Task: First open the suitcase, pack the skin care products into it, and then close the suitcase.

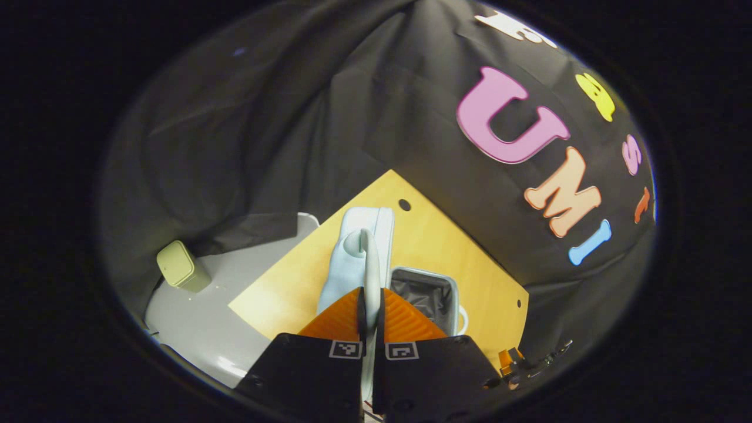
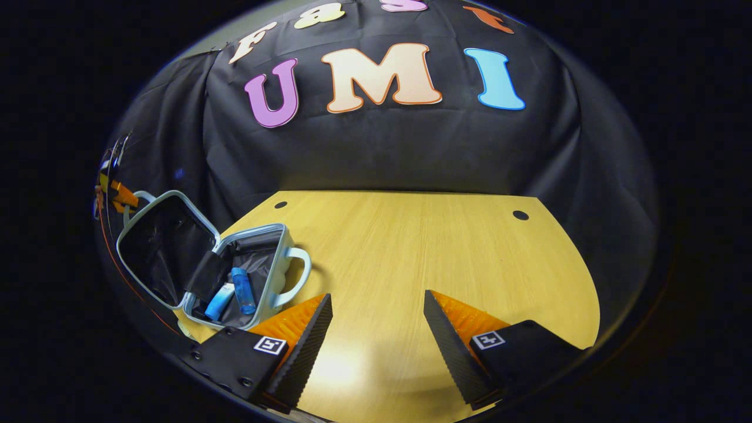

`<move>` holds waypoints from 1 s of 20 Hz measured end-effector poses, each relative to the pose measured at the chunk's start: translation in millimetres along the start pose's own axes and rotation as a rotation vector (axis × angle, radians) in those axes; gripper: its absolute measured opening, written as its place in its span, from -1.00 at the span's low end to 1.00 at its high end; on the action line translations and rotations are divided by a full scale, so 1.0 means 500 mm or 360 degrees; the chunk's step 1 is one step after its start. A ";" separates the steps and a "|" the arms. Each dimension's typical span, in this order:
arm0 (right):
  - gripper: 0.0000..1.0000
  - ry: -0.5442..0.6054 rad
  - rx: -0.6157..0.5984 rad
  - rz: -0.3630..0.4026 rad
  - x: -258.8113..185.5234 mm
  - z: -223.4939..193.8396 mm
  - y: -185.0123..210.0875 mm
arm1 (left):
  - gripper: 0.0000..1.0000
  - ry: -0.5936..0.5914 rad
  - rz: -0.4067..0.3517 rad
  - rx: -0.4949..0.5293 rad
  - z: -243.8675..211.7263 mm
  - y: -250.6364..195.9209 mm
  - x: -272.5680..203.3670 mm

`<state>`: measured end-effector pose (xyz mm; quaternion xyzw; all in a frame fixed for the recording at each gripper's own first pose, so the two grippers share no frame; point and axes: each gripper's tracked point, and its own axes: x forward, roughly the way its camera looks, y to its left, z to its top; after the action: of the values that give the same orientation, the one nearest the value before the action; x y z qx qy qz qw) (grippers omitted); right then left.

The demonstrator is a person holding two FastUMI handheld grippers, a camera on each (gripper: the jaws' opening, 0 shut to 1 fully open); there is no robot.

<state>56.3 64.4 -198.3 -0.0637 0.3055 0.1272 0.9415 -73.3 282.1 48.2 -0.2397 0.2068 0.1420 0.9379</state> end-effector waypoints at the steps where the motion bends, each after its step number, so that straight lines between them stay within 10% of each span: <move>1: 0.89 0.0005 0.0008 0.0012 -0.006 -0.002 -0.014 | -1.00 -0.0001 -0.0005 0.0038 -0.005 -0.032 0.002; 20: 0.97 0.0006 0.0035 0.0047 -0.052 -0.024 -0.240 | -1.00 0.0385 -0.0192 0.0363 -0.276 -0.448 0.290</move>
<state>62.8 -58.5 -187.6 -0.0491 0.3096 0.1376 0.9396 91.1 46.9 -40.7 -0.1591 0.3182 0.0313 0.9341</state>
